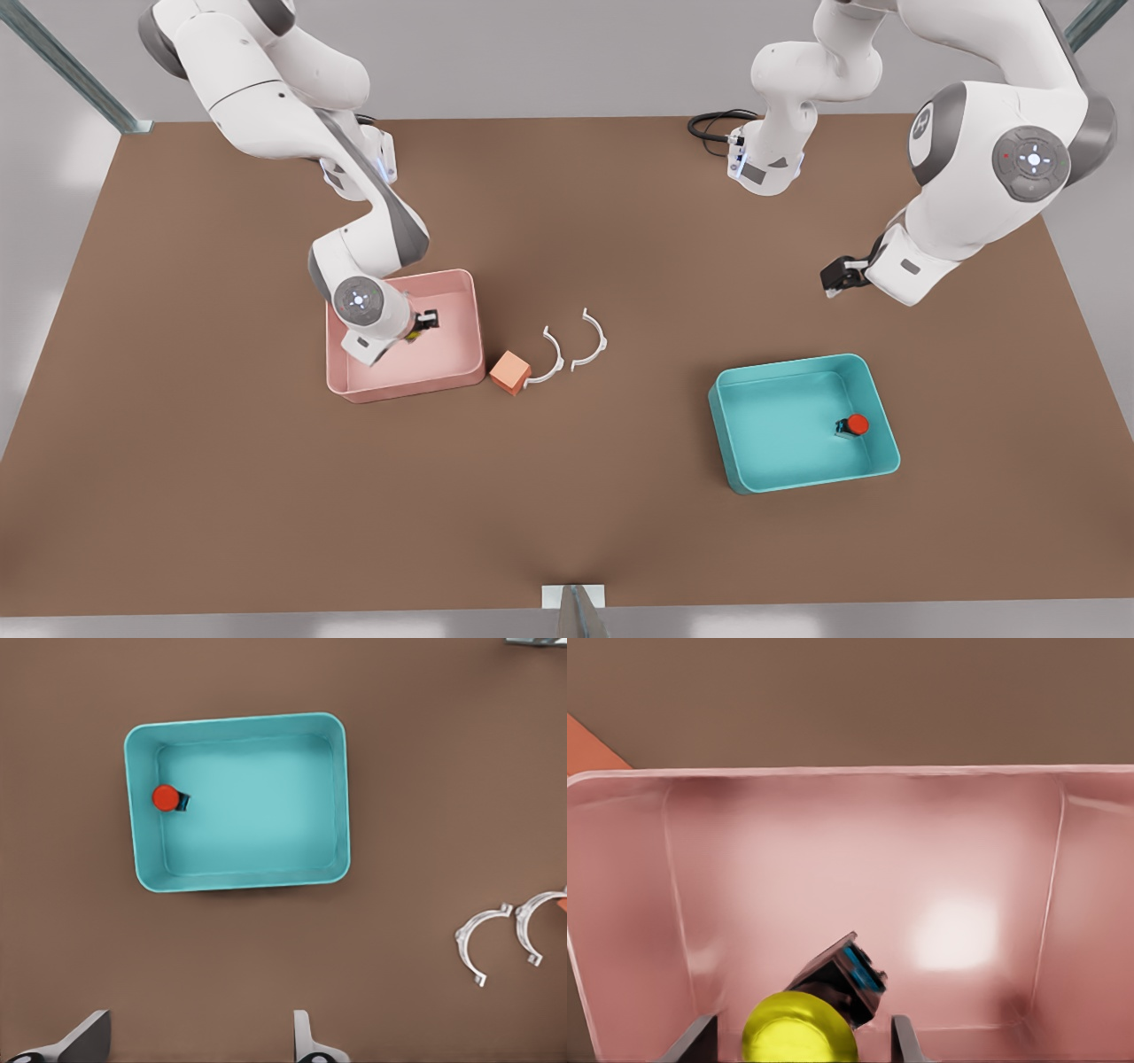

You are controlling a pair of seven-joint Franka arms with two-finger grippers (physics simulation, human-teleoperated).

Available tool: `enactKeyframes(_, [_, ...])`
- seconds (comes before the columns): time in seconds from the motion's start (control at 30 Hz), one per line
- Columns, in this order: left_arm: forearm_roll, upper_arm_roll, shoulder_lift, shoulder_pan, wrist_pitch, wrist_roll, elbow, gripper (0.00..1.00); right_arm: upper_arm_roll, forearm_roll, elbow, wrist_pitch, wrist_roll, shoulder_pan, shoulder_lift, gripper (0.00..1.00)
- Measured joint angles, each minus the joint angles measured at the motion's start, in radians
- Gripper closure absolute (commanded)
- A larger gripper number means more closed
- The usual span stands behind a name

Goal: Place the red button in the blue storage box with the left arm, and place the yellow button in the pink storage box with the right arm

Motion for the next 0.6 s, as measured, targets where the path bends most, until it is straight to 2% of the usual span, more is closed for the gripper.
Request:
enactKeyframes(0.1, [0.000,0.000,-0.001,0.001,-0.007,0.016,0.001,0.00,0.014,-0.003,0.069,-0.033,0.010,-0.004,-0.001,0.00])
enactKeyframes(0.3, [0.000,0.000,-0.004,0.000,-0.014,0.042,0.002,0.00,0.011,-0.007,0.479,-0.193,0.002,-0.029,-0.002,0.00])
enactKeyframes(0.33, [0.000,0.000,-0.004,0.000,-0.015,0.046,0.002,0.00,-0.029,-0.006,0.526,-0.215,-0.011,-0.033,-0.012,0.00])
enactKeyframes(0.37, [0.000,0.000,-0.003,0.000,-0.015,0.049,0.002,0.00,-0.148,-0.001,0.549,-0.233,-0.027,0.013,-0.045,0.00])
enactKeyframes(0.43, [0.000,0.000,-0.003,0.000,-0.016,0.055,0.002,0.00,-0.481,0.064,0.556,-0.288,-0.064,0.177,-0.146,0.00])
enactKeyframes(0.47, [0.000,0.000,-0.003,0.000,-0.016,0.058,0.002,0.00,-0.565,0.089,0.532,-0.325,-0.081,0.211,-0.202,0.00])
enactKeyframes(0.53, [0.000,0.000,-0.003,0.000,-0.017,0.063,0.002,0.00,-0.629,0.111,0.510,-0.386,-0.112,0.228,-0.247,0.00])
enactKeyframes(0.6, [0.000,0.000,-0.003,0.000,-0.017,0.068,0.002,0.00,-0.643,0.122,0.505,-0.428,-0.138,0.236,-0.252,0.00])
